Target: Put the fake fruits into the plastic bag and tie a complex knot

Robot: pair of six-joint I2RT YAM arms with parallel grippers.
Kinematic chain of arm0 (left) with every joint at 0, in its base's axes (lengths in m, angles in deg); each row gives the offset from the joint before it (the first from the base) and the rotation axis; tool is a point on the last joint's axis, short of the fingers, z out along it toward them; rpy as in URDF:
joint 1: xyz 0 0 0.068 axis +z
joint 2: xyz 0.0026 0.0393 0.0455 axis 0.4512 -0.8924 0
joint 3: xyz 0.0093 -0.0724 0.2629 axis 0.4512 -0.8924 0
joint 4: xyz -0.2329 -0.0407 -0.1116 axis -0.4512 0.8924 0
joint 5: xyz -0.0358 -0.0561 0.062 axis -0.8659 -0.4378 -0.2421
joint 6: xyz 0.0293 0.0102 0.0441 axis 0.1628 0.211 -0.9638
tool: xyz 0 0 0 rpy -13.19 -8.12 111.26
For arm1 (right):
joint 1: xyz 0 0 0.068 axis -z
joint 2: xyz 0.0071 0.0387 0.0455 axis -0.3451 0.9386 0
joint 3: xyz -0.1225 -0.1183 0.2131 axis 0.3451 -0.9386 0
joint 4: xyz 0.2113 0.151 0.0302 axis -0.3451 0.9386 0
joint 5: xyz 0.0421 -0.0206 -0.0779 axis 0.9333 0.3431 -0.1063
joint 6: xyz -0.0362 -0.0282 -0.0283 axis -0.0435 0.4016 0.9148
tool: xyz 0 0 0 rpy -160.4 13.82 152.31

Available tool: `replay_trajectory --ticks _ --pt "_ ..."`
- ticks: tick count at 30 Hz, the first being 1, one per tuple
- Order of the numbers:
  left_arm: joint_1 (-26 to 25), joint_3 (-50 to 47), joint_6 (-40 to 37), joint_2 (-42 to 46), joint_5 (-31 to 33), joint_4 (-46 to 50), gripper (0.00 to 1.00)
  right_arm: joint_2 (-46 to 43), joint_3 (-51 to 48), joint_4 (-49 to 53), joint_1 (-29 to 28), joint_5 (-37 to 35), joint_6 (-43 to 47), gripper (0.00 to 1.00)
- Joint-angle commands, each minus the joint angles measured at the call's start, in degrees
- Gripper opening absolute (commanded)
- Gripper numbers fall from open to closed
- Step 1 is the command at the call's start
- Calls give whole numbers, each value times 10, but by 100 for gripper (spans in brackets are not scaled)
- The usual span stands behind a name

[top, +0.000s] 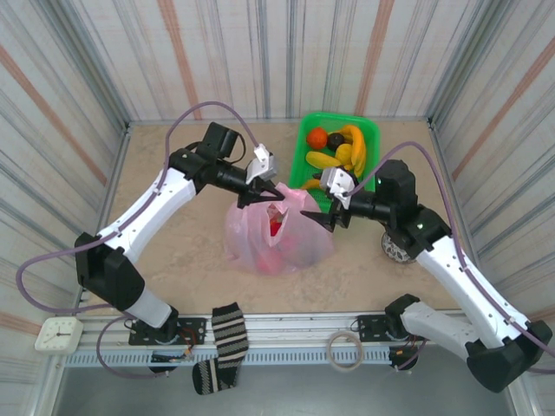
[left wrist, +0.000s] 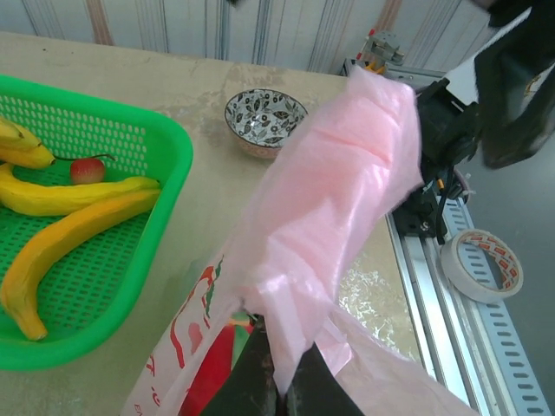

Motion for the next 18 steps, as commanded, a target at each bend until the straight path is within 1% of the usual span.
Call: replay_trajectory --ticks 1,4,6,8,11,13,14,18 --pt "-7 -8 -29 25 20 -8 0 58 49 49 1 42 -16 90" --pt "-10 -10 -41 24 21 -10 0 96 81 69 -8 43 -6 88" --pt "-12 -11 -43 24 24 -13 0 112 88 73 -15 39 3 87" --pt "-12 -11 -46 26 26 -14 0 125 93 77 -18 39 6 83" --pt "-14 -13 -52 30 36 -16 0 142 97 84 -21 41 8 76" --pt "-14 -17 -58 34 39 -18 0 155 104 88 -25 43 9 69" --pt "-15 -18 -58 35 39 -20 0 158 106 89 -27 42 9 67" --pt "-15 -21 -62 42 38 -25 0 174 120 110 -43 -3 33 52"
